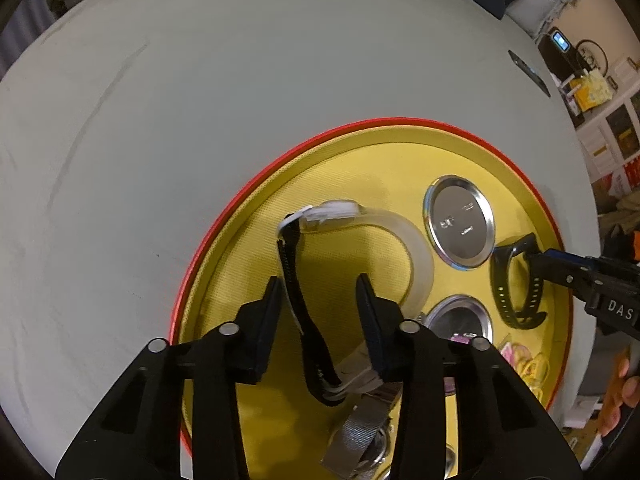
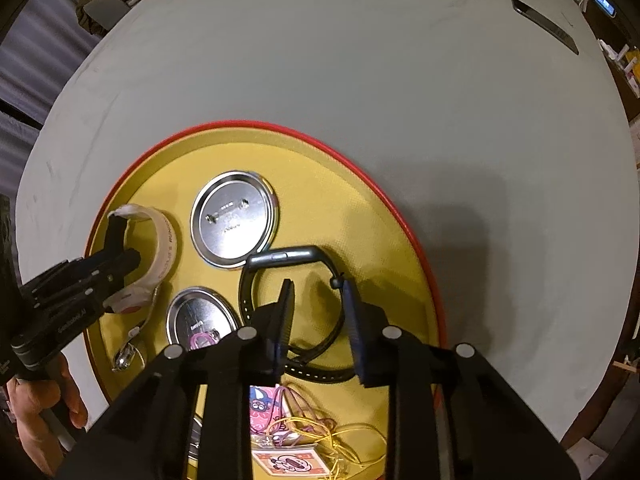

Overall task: Organize jewelry
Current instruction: 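Close the left tool on the headphones band while the right tool grips the black watch band, then lift the headphones and black watch out of the tray and carry them beside it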

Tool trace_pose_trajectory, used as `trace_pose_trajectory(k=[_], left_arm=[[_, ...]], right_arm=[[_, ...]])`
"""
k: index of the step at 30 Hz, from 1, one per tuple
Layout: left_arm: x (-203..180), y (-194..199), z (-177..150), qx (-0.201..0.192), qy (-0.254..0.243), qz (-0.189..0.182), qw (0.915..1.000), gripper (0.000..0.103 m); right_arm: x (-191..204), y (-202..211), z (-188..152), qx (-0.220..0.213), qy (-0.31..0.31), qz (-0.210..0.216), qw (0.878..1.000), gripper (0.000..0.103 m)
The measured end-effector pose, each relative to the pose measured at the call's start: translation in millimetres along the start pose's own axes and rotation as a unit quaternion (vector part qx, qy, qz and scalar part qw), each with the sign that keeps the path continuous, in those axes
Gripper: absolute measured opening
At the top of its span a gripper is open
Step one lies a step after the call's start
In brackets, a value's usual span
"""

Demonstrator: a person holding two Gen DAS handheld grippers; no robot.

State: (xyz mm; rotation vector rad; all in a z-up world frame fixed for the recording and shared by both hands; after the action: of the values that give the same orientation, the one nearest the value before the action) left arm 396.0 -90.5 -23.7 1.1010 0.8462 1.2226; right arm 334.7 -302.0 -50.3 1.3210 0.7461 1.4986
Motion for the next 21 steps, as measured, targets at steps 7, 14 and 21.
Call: trace_pose_trajectory(k=[7, 14, 21], left_arm=[[7, -2, -3, -0.012, 0.004, 0.014, 0.9998, 0.011], [6, -1, -4, -0.021, -0.003, 0.028, 0.9994, 0.008], [17, 9, -10, -0.027, 0.008, 0.029, 0.9992, 0.006]], right_arm=[[-9, -4, -2, 0.005, -0.004, -0.011, 1.0, 0.009], [-19, -9, -7, 0.01, -0.007, -0.016, 1.0, 0.005], [-21, 4, -14, 0.001, -0.008, -0.009, 1.0, 0.005]])
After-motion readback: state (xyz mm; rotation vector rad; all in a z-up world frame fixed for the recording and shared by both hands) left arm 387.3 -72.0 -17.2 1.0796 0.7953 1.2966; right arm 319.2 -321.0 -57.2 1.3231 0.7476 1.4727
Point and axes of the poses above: each gripper's, at about its wrist camera, not at the fingertips, and y roughly against the way its jaws point, x to its left, z to its top, the point moved 1 cm from there along -y, roughly the way its jaws point, and after that the axes turned 13 degrees about z, right-handed, at the moved point
